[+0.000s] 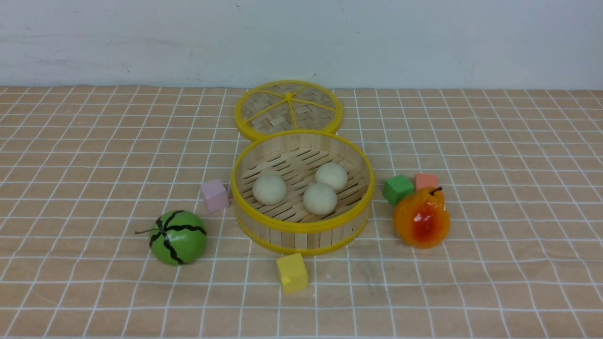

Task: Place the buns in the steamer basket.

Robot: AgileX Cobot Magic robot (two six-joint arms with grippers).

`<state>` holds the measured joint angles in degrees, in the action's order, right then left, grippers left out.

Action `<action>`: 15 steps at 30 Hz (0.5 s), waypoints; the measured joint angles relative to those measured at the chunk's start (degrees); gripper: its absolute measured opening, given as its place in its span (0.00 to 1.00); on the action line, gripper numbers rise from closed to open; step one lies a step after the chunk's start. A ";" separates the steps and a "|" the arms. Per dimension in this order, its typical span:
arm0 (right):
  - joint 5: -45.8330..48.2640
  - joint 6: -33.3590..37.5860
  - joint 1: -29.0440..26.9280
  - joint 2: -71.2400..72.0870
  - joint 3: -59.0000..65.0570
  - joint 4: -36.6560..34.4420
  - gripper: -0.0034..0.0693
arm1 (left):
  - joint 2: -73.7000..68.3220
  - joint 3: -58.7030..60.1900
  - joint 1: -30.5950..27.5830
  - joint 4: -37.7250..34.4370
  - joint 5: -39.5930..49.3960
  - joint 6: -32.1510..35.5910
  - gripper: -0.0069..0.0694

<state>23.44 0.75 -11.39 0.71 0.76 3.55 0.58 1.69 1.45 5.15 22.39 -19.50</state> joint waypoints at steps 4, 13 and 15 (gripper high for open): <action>0.00 0.00 0.00 0.00 0.00 0.00 0.16 | 0.00 0.00 0.00 0.00 0.00 0.00 0.40; 0.00 0.00 0.00 0.00 0.00 0.00 0.18 | 0.00 0.00 0.00 0.00 0.00 0.00 0.40; 0.00 0.00 0.00 0.00 0.00 0.00 0.18 | 0.00 0.00 0.00 0.00 0.00 0.00 0.40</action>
<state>23.44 0.75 -11.39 0.71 0.76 3.55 0.58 1.69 1.45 5.15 22.39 -19.50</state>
